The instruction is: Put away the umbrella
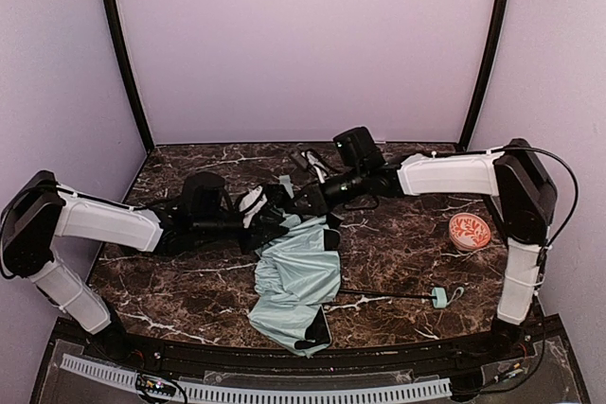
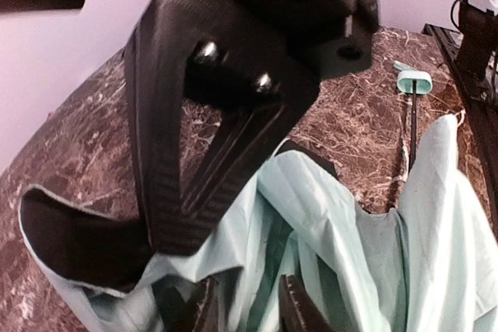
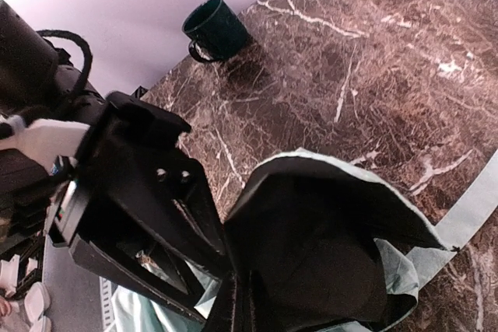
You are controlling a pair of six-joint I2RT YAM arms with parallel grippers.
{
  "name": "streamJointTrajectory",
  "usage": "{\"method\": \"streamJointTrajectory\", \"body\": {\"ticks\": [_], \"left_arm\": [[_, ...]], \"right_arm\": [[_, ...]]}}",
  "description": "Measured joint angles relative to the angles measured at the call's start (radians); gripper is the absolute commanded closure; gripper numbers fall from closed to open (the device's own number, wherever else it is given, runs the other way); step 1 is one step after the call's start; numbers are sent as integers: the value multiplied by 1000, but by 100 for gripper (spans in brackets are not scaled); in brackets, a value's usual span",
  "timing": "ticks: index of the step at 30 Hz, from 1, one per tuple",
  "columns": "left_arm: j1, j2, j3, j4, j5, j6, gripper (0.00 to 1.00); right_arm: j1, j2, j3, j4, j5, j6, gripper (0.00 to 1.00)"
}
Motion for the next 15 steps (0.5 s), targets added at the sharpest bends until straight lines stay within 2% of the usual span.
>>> {"method": "streamJointTrajectory", "body": {"ticks": [2, 5, 9, 15], "left_arm": [[0, -5, -1, -6, -6, -6, 52], [0, -14, -15, -28, -19, -13, 45], [0, -32, -62, -37, -62, -21, 45], [0, -29, -90, -32, -111, -27, 51]], "right_arm": [[-4, -35, -26, 13, 5, 6, 100], [-13, -111, -86, 48, 13, 31, 100], [-22, -208, -160, 104, 27, 57, 100], [-27, -294, -291, 242, 10, 115, 100]]}}
